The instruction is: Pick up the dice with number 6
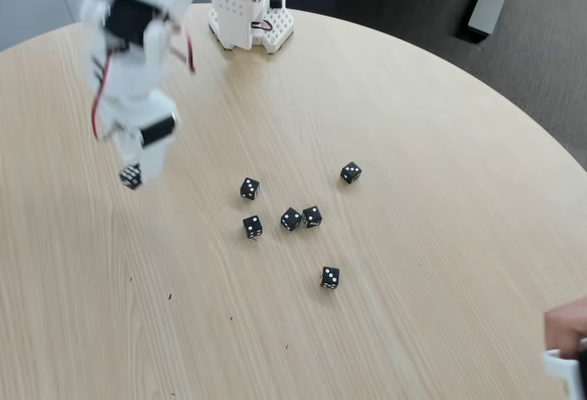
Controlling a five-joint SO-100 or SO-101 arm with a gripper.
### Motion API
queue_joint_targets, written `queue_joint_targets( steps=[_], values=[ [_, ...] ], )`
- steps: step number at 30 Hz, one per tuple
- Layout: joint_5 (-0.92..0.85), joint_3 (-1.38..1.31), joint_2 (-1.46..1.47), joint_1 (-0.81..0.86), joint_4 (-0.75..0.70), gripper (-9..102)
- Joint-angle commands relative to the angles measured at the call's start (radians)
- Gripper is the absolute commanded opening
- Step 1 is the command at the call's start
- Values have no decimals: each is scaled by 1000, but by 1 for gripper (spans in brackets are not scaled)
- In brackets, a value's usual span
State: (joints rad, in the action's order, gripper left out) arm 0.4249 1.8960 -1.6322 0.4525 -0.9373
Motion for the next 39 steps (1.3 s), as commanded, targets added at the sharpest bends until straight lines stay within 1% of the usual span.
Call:
queue_joint_targets(
  steps=[1,4,7,15,18,19,25,32,39],
  values=[
    [-20,-14,-150,-23,3,0],
    [-12,-12,-281,-89,-20,0],
    [9,-12,-430,-175,-118,0],
    [147,-12,-788,-583,-431,0],
    [146,8,-850,-699,-495,0],
    [130,32,-865,-710,-503,0],
    [-18,322,-980,-724,-491,0],
    [-153,647,-1161,-721,-472,0],
    [-291,916,-1258,-719,-233,0]
  ],
)
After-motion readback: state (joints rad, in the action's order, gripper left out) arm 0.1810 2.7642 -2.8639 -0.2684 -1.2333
